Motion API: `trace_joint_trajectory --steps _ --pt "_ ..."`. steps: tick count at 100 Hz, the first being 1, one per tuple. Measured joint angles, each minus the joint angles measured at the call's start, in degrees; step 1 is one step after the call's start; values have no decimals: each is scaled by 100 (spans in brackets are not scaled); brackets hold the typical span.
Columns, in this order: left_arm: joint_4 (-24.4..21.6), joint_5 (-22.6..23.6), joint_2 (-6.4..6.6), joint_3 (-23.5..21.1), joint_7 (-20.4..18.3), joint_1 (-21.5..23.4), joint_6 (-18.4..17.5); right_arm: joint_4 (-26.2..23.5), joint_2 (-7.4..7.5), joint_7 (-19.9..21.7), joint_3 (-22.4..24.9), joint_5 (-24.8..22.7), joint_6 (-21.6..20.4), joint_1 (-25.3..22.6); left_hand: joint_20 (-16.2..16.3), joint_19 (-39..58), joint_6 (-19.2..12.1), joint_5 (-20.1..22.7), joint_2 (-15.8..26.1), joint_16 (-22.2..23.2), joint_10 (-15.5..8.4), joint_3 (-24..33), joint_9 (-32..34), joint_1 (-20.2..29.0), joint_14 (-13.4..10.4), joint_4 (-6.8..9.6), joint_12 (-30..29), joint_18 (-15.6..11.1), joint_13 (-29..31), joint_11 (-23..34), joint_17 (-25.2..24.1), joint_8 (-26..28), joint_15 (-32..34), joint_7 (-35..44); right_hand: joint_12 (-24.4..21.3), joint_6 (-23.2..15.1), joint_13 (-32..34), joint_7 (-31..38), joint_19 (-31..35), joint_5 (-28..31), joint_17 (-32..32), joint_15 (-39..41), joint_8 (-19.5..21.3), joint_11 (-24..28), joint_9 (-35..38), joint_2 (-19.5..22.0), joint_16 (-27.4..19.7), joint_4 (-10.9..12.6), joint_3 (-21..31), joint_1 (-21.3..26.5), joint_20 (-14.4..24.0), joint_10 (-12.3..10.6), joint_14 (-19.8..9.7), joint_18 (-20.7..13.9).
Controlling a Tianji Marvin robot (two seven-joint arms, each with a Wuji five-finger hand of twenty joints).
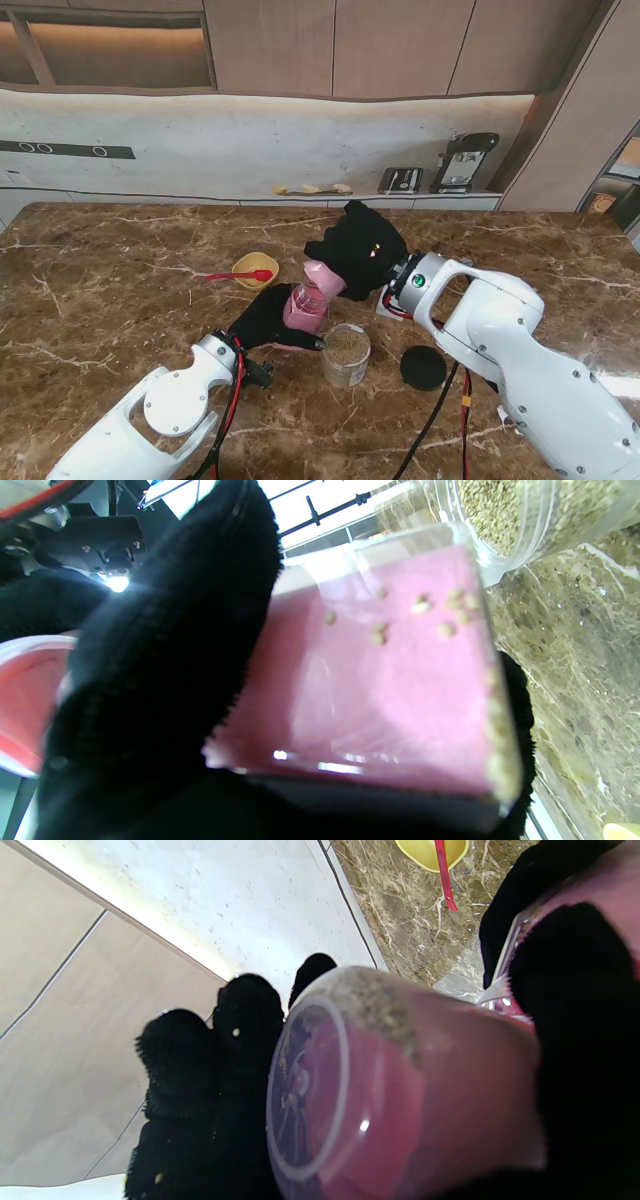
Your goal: Measure grain into the airtight container
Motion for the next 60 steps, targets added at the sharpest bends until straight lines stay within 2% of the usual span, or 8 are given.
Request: trace_joint_trajectory --steps 25,60 --pt "-10 -21 -5 26 -18 -5 -5 23 16 -259 -10 -204 98 10 0 0 1 0 0 0 3 1 0 0 0 0 0 14 0 0 0 0 2 0 0 -25 4 0 8 2 1 27 0 0 2 0 2 -10 0 0 0 -1 0 -1" --pt "-7 -33 -10 35 -23 -6 -16 41 21 -294 23 -185 43 20 0 0 1 0 -1 0 3 5 0 0 0 0 0 20 0 1 0 0 6 0 0 -29 6 0 11 3 2 45 0 0 6 0 2 -39 0 0 1 -1 0 -1"
